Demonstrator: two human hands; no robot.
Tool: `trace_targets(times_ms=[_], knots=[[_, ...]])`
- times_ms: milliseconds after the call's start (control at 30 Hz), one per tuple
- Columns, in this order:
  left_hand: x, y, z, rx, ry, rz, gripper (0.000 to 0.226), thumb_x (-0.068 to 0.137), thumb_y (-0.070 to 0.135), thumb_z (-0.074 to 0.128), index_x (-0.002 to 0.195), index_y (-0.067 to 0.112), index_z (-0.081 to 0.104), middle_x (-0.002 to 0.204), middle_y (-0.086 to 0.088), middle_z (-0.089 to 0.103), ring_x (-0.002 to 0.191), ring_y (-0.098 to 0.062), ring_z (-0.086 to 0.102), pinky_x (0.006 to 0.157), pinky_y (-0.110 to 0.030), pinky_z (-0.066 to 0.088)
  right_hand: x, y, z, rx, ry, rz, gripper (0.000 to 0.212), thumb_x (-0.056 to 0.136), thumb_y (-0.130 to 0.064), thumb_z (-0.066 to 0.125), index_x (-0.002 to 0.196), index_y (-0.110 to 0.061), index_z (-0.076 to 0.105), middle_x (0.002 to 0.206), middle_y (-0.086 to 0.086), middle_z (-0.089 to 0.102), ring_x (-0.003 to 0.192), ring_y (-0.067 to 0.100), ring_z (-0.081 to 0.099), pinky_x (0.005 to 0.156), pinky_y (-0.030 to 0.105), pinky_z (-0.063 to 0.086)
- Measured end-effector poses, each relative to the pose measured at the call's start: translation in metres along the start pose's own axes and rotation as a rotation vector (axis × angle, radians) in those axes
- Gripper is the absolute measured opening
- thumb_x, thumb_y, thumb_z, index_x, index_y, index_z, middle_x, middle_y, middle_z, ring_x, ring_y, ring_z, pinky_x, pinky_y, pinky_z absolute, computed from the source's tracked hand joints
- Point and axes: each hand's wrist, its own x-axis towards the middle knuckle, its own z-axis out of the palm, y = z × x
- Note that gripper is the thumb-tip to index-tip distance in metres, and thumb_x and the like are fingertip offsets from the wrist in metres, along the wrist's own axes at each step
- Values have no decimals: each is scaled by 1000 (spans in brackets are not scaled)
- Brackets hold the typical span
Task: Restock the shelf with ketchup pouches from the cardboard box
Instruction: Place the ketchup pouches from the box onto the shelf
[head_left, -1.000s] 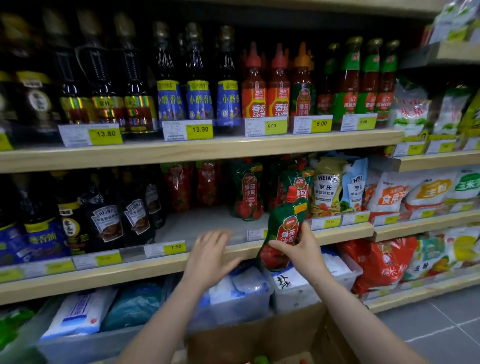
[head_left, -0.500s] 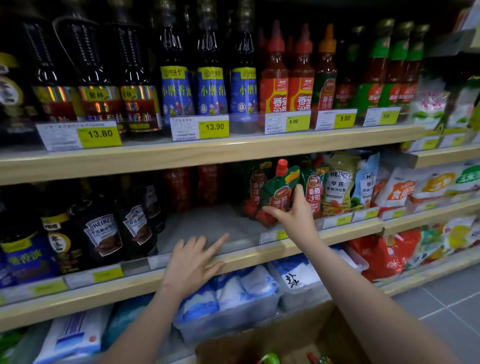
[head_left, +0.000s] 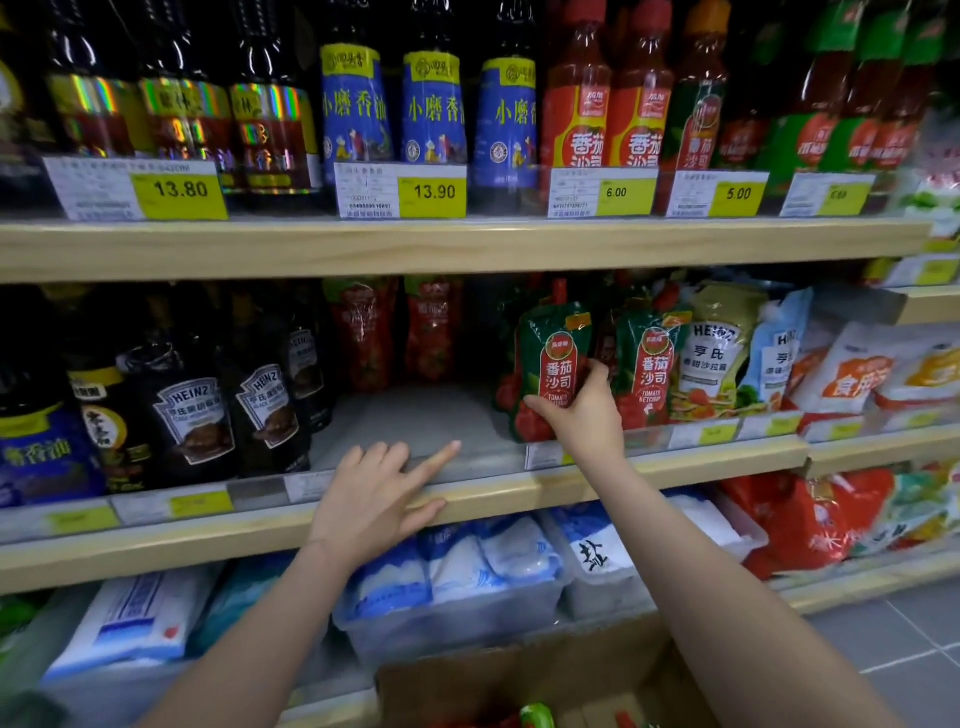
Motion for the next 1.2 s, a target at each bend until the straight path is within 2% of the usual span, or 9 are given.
trace_targets(times_ms=[133,333,500,667,900,1000,1067,1133,1200], knots=[[-1,0,-1,-5,-16,-2,61,87,56,32,143,32,28,76,-3,49,65,-24,49,56,-35,36,-11,1,3,-111,56,-57,80,69,-28,80,129,-6,33,125,13,49,111,33,55,89,46,49],[-1,1,-1,-4,-4,0,61,86,56,34,141,32,31,73,-3,49,63,-23,49,55,-33,37,0,-6,17,-144,94,-21,65,74,-19,76,123,-2,36,122,17,48,105,38,57,81,44,49],[-1,0,2,-1,21,5,61,85,57,34,140,33,33,72,-2,49,61,-22,48,55,-31,37,11,-6,29,-182,121,-29,60,76,-19,73,119,0,36,119,19,48,100,41,58,75,45,50],[-1,0,3,-1,32,10,61,85,57,34,141,32,32,72,-2,48,62,-22,48,55,-31,37,18,-6,35,-193,113,4,62,78,-20,72,123,-2,34,122,19,46,100,41,59,78,49,53],[-1,0,0,-4,39,23,62,85,57,34,142,32,30,73,-2,49,62,-22,49,55,-31,38,18,-6,32,-164,50,48,65,76,-27,73,122,-3,35,122,18,46,105,39,56,82,49,51],[-2,-1,-1,-21,46,18,63,85,56,34,143,32,28,73,-2,49,62,-22,49,55,-32,37,2,-6,11,-70,-10,-84,76,76,-26,73,135,-5,30,132,15,43,119,31,48,95,41,43],[-2,-2,-2,-29,36,10,63,86,56,32,144,31,24,75,-2,50,64,-22,50,56,-33,37,-18,-1,-13,-49,-56,-183,76,79,-28,70,139,-10,28,139,10,39,127,23,41,102,34,37],[-3,1,-3,-41,31,-3,63,87,55,31,144,29,26,81,-4,53,69,-23,52,59,-34,38,-40,12,-38,-102,-102,-229,71,83,-32,65,141,-14,28,142,4,37,128,18,39,102,30,36],[-3,11,-4,-73,59,-17,61,86,52,34,141,25,35,98,-7,59,82,-26,57,70,-37,41,-61,35,-62,-174,-135,-245,66,85,-34,62,140,-18,29,141,0,38,126,15,41,97,26,39]])
